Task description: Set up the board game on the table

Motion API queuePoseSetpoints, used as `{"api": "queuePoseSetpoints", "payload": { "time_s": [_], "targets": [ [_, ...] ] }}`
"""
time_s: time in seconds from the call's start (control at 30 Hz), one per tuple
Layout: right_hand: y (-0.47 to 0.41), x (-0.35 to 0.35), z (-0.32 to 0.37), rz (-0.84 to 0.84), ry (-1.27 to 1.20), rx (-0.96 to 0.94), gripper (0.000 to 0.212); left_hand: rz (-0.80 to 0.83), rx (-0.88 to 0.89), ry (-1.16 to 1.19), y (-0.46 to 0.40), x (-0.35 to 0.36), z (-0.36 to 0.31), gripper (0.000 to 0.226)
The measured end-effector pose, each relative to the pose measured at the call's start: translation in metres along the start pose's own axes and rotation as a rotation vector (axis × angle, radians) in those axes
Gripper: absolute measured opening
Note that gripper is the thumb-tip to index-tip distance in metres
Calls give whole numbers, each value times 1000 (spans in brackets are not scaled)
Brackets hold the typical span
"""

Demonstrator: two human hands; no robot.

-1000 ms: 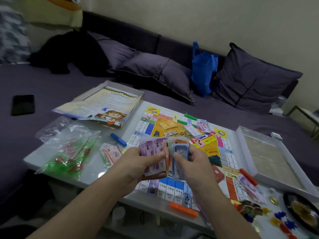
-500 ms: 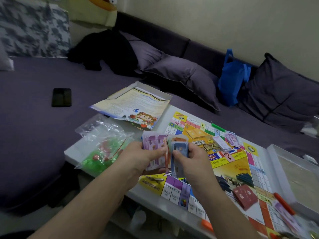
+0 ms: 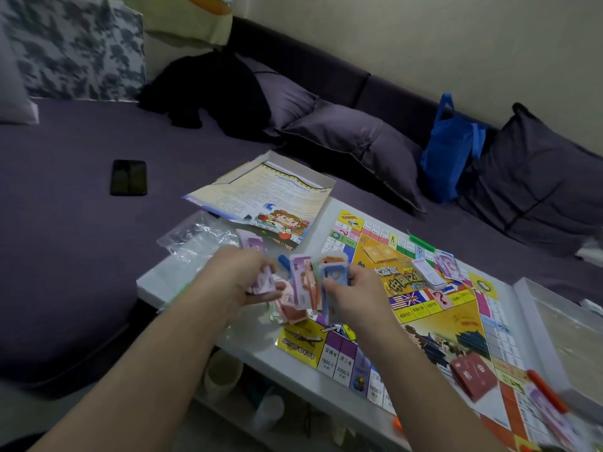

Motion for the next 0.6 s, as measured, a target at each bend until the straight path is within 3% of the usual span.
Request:
{"api": "queuePoseSetpoints", "payload": {
  "time_s": [0.17,0.3,0.43,0.6],
  "targets": [
    [-14,28,2,201,266,-12,9,-91,22,-31,3,-3,-9,11],
    [-15,36,2,209,410,-40,19,-90,16,11,4,5,-11,15],
    [-7,23,-1,179,303,13,10,-46,76,27,3,6,-7,15],
    [18,-35,-2,52,-92,78,11,160,119,-27,17,22,8,12]
  ]
}}
Point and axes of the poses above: each hand's wrist, its own y-axis away from the middle knuckle, its own x-axis out of the palm, z = x × y, the point moved 1 cm from there along -y, towards the middle knuckle, and after that the axes turned 6 degrees about -x, right-handed, at the moved point
